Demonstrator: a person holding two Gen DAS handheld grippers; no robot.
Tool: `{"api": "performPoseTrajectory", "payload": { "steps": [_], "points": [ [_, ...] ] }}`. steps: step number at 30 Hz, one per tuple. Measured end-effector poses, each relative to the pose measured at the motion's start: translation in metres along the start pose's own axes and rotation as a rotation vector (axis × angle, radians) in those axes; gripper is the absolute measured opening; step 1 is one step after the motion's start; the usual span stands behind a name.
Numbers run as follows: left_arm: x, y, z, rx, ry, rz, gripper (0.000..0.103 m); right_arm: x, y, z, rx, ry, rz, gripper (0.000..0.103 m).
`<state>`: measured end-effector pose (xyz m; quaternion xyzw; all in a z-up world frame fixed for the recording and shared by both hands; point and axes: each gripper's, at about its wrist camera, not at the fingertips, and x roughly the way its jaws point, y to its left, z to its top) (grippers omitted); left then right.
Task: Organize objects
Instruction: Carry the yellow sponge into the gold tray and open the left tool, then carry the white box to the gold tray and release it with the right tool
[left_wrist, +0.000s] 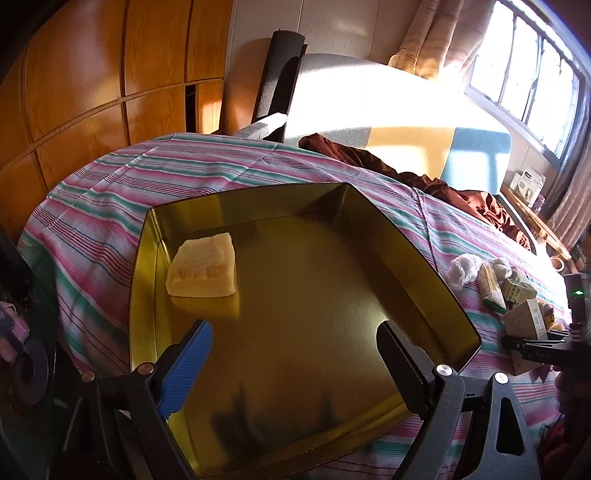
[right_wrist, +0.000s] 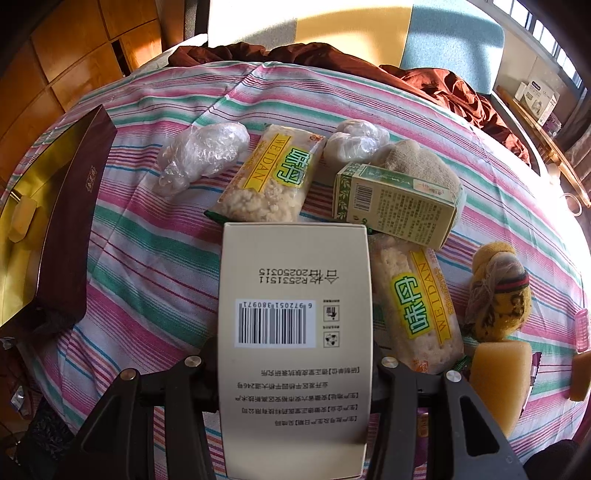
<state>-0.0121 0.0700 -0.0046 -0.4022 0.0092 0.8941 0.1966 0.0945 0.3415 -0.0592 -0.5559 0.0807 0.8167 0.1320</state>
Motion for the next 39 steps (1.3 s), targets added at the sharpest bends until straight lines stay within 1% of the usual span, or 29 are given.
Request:
{"api": "performPoseTrajectory", "payload": {
  "steps": [3, 7, 9, 11, 13, 16, 18, 20, 22, 25, 27, 31, 33, 37, 38, 39],
  "points": [
    [-0.003, 0.004, -0.004, 0.0, 0.002, 0.002, 0.091, -0.003, 0.005, -0.004, 0.004, -0.009, -0.003, 0.05],
    [-0.012, 0.012, -0.007, -0.004, -0.017, 0.006, 0.091, -0.007, 0.009, -0.009, 0.009, -0.02, -0.004, 0.05],
    [-0.016, 0.018, -0.007, -0.017, -0.025, 0.012, 0.091, -0.011, 0.012, -0.009, 0.021, -0.023, 0.022, 0.05],
    [-0.021, 0.027, -0.006, -0.034, -0.032, 0.023, 0.091, -0.024, 0.019, -0.007, 0.024, -0.058, 0.04, 0.05],
    [-0.027, 0.038, -0.006, -0.052, -0.043, 0.04, 0.091, -0.042, 0.031, -0.002, 0.017, -0.103, 0.081, 0.05],
    [-0.035, 0.055, -0.006, -0.087, -0.058, 0.066, 0.091, -0.065, 0.064, 0.012, -0.039, -0.167, 0.15, 0.05],
    [-0.041, 0.066, -0.005, -0.107, -0.069, 0.083, 0.091, -0.078, 0.101, 0.021, -0.099, -0.202, 0.204, 0.05],
    [-0.046, 0.077, -0.005, -0.125, -0.08, 0.102, 0.091, -0.084, 0.138, 0.027, -0.163, -0.214, 0.266, 0.05],
    [-0.051, 0.089, -0.004, -0.149, -0.09, 0.119, 0.091, -0.084, 0.177, 0.032, -0.231, -0.202, 0.316, 0.05],
    [-0.056, 0.105, -0.005, -0.188, -0.104, 0.139, 0.091, -0.064, 0.234, 0.039, -0.325, -0.157, 0.349, 0.05],
    [-0.057, 0.114, -0.006, -0.206, -0.105, 0.15, 0.091, -0.051, 0.264, 0.041, -0.355, -0.116, 0.375, 0.05],
    [-0.057, 0.128, -0.009, -0.241, -0.101, 0.163, 0.091, -0.026, 0.315, 0.035, -0.426, -0.041, 0.381, 0.05],
    [-0.056, 0.133, -0.01, -0.255, -0.101, 0.169, 0.091, -0.019, 0.327, 0.031, -0.446, -0.02, 0.401, 0.051],
    [-0.055, 0.144, -0.01, -0.286, -0.102, 0.174, 0.091, -0.014, 0.338, 0.022, -0.454, 0.036, 0.506, 0.053],
    [-0.055, 0.146, -0.011, -0.291, -0.101, 0.177, 0.091, -0.014, 0.34, 0.02, -0.456, 0.047, 0.532, 0.057],
    [-0.054, 0.147, -0.011, -0.295, -0.1, 0.179, 0.091, -0.013, 0.34, 0.017, -0.457, 0.058, 0.554, 0.059]
  ]
}}
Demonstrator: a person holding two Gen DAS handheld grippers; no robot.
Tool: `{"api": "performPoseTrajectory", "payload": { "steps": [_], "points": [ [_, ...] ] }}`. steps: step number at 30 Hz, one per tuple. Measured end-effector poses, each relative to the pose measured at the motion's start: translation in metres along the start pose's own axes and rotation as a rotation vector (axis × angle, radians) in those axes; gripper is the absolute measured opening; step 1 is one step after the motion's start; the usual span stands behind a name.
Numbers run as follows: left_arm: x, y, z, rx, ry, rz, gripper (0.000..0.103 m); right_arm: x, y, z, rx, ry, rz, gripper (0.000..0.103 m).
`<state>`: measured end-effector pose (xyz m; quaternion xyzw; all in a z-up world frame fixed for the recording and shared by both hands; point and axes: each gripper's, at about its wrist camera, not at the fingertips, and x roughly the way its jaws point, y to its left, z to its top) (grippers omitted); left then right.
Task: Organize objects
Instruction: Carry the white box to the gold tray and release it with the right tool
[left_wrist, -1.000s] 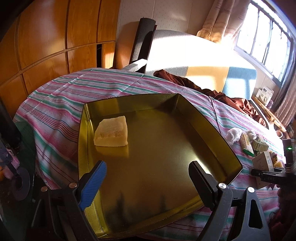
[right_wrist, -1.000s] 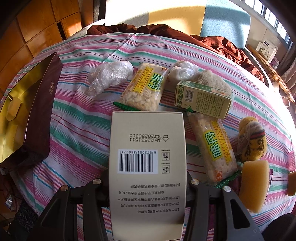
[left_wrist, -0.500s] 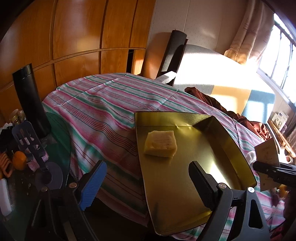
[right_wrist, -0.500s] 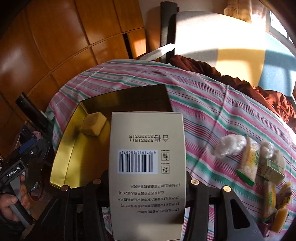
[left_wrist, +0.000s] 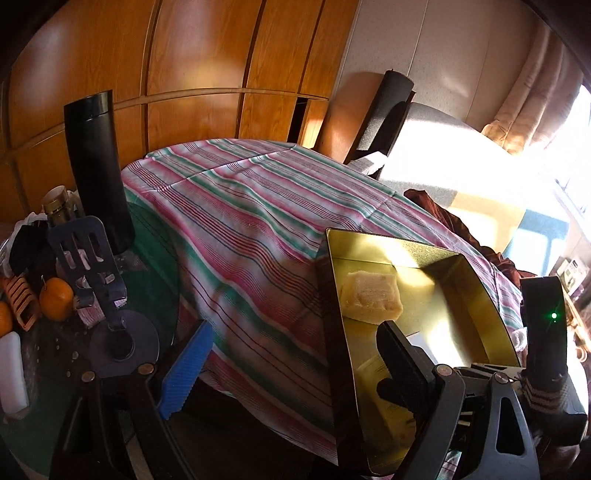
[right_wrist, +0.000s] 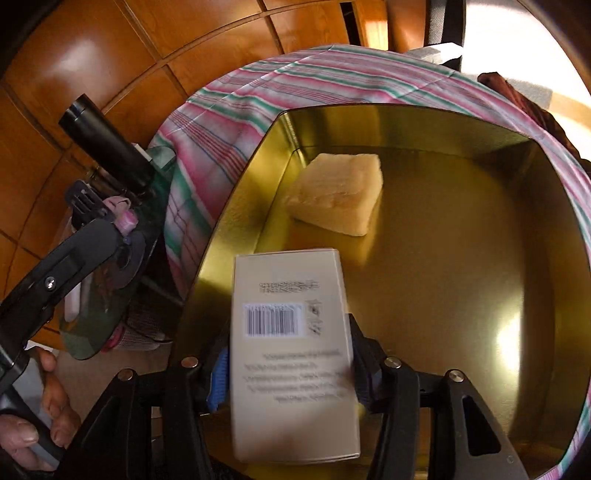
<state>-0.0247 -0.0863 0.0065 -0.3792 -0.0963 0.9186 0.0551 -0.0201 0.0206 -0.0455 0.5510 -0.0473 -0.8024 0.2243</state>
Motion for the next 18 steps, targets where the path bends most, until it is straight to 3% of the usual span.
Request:
{"api": "performPoseTrajectory", "payload": {
  "steps": [3, 6, 8, 13, 18],
  "points": [
    [0.0, 0.003, 0.001, -0.009, -0.002, 0.002, 0.091, -0.001, -0.002, -0.005, 0.029, 0.006, 0.046, 0.06],
    [-0.001, 0.002, 0.001, -0.006, -0.008, 0.002, 0.091, -0.01, -0.01, -0.009, 0.123, -0.002, 0.219, 0.064],
    [-0.002, 0.0, 0.002, 0.0, -0.01, -0.002, 0.091, -0.02, -0.014, -0.01, 0.154, -0.032, 0.287, 0.067],
    [-0.012, -0.01, 0.006, 0.019, -0.038, -0.016, 0.091, -0.053, -0.02, -0.018, 0.118, -0.118, 0.173, 0.068],
    [-0.022, -0.027, 0.012, 0.059, -0.073, -0.036, 0.092, -0.092, -0.043, -0.04, 0.106, -0.207, -0.049, 0.068]
  ]
}}
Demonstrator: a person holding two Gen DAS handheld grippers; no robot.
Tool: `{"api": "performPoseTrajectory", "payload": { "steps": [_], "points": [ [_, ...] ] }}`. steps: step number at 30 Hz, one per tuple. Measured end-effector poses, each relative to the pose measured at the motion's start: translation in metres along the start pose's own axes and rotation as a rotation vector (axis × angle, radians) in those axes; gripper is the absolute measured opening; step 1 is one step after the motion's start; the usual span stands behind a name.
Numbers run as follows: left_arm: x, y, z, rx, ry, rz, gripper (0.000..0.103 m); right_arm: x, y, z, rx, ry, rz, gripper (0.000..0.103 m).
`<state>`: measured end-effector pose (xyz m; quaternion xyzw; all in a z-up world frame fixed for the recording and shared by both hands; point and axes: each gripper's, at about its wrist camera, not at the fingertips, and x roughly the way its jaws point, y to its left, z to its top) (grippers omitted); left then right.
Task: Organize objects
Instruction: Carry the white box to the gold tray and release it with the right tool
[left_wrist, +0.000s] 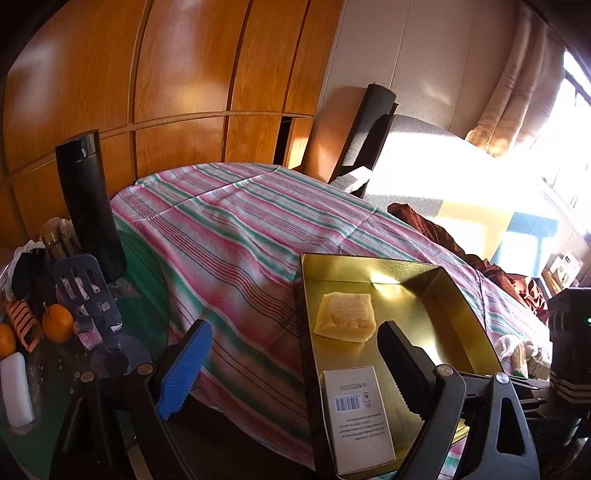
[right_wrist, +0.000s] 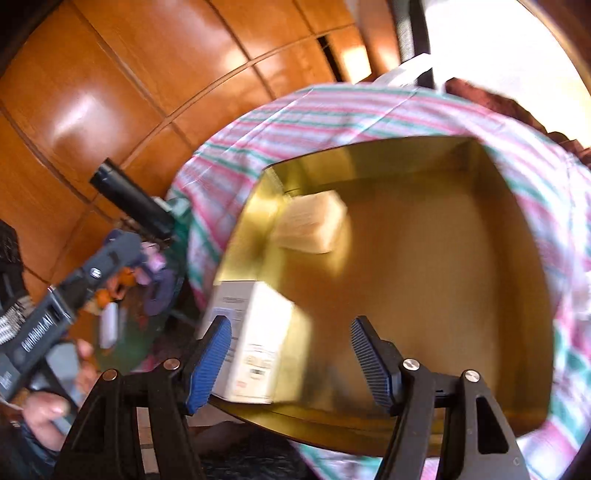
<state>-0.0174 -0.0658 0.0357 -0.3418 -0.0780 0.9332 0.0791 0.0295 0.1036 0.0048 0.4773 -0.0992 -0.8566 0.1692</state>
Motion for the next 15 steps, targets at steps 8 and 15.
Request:
{"api": "performPoseTrajectory", "payload": {
  "steps": [8, 15],
  "points": [
    [0.0, -0.052, -0.007, 0.102, 0.025, -0.095, 0.092, -0.047, -0.06, -0.015, 0.069, -0.089, -0.218, 0.069],
    [0.002, -0.115, -0.022, 0.234, 0.069, -0.219, 0.092, -0.086, -0.125, -0.039, 0.169, -0.077, -0.38, 0.069]
  ]
}}
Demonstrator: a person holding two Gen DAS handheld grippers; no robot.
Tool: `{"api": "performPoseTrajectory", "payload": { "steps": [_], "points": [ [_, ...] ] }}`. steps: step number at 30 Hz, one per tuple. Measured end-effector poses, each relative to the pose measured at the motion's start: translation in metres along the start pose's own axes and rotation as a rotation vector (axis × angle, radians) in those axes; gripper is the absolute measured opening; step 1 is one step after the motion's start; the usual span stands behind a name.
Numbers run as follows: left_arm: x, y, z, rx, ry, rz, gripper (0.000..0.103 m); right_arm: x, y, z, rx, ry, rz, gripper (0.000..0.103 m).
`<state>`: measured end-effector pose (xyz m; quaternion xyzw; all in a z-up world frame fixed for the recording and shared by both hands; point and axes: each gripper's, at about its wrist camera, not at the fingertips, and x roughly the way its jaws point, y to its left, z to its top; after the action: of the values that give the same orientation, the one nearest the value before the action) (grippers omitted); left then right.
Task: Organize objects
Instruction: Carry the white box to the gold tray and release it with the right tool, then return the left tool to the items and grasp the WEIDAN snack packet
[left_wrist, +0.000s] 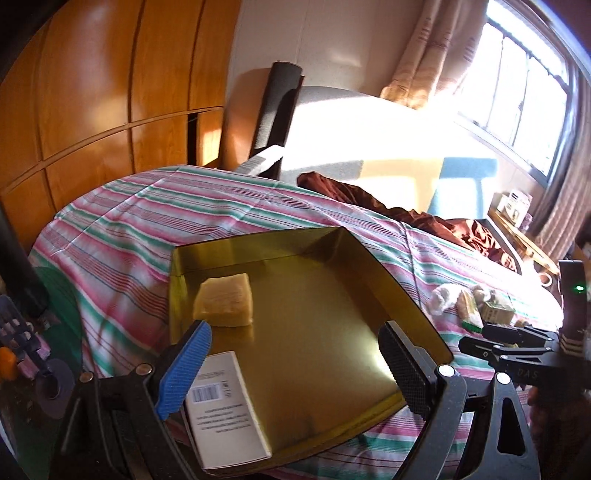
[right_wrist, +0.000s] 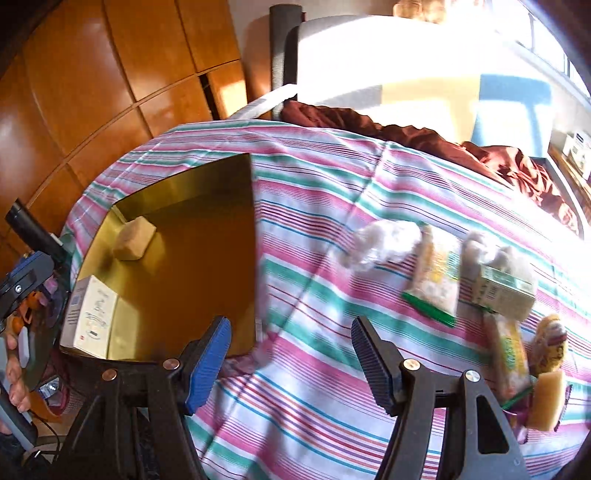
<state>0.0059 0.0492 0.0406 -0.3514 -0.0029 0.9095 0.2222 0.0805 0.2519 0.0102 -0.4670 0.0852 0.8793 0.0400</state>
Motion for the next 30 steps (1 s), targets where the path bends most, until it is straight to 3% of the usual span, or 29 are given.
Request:
{"api": "performPoseTrajectory", "payload": {
  "steps": [6, 8, 13, 18, 24, 30],
  "points": [
    [0.012, -0.06, -0.002, 0.125, 0.033, -0.112, 0.092, -0.028, -0.092, -0.009, 0.13, -0.029, -0.159, 0.069],
    [0.018, -0.078, -0.004, 0.168, 0.05, -0.142, 0.092, -0.038, -0.122, -0.013, 0.191, -0.051, -0.21, 0.074],
    [0.036, -0.116, -0.013, 0.232, 0.112, -0.199, 0.092, -0.06, -0.199, -0.035, 0.417, -0.116, -0.29, 0.079],
    [0.049, -0.153, -0.023, 0.302, 0.153, -0.241, 0.092, -0.068, -0.258, -0.062, 0.745, -0.156, -0.196, 0.079],
    [0.075, -0.202, -0.032, 0.351, 0.237, -0.318, 0.089, -0.074, -0.262, -0.068, 0.789, -0.186, -0.179, 0.079],
    [0.106, -0.252, -0.04, 0.387, 0.327, -0.381, 0.077, -0.075, -0.266, -0.07, 0.813, -0.203, -0.137, 0.079]
  ]
}}
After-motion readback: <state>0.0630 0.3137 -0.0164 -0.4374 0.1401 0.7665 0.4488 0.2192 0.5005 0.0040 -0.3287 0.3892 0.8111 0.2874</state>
